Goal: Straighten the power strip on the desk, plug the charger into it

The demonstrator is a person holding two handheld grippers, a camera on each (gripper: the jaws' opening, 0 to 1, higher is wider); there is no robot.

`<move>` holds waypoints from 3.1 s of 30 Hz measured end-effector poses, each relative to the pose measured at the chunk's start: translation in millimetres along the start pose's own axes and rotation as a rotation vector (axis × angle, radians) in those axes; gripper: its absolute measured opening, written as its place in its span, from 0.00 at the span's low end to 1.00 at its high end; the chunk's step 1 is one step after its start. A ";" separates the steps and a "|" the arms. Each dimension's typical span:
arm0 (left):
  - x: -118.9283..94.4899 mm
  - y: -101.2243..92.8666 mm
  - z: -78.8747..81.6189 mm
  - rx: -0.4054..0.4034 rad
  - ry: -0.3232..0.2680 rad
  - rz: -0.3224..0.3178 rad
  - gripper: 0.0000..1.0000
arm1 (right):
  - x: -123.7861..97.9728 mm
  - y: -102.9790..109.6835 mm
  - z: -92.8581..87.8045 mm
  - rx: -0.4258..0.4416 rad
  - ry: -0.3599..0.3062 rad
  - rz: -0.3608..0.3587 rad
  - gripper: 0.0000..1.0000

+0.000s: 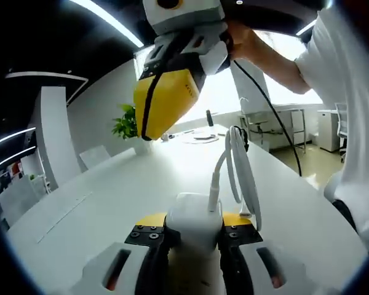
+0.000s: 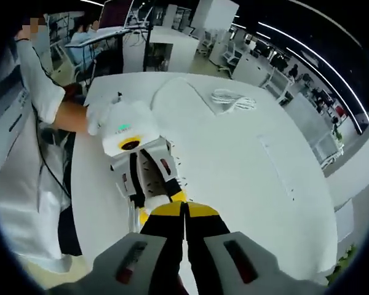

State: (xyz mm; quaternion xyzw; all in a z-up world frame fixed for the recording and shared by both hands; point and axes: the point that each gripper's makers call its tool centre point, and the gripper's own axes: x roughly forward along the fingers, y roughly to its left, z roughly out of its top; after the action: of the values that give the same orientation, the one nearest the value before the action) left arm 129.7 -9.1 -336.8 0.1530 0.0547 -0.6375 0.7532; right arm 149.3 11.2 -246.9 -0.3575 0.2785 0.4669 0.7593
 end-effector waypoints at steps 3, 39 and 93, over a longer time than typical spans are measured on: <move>0.5 -0.2 -0.4 0.001 0.001 0.002 0.32 | -12.0 -3.2 -4.8 0.031 -0.045 -0.043 0.01; 4.1 4.1 -4.0 0.012 0.014 0.010 0.33 | -18.6 33.0 -79.6 0.188 -0.060 -0.081 0.17; -64.6 -7.7 -25.3 -0.067 0.105 0.076 0.78 | -28.5 57.2 -98.8 0.296 -0.070 -0.117 0.62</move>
State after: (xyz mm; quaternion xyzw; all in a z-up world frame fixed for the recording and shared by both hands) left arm 113.3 58.4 -344.1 0.1629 0.1095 -0.5975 0.7775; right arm 76.8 -65.1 -299.8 -0.2408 0.2963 0.3878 0.8390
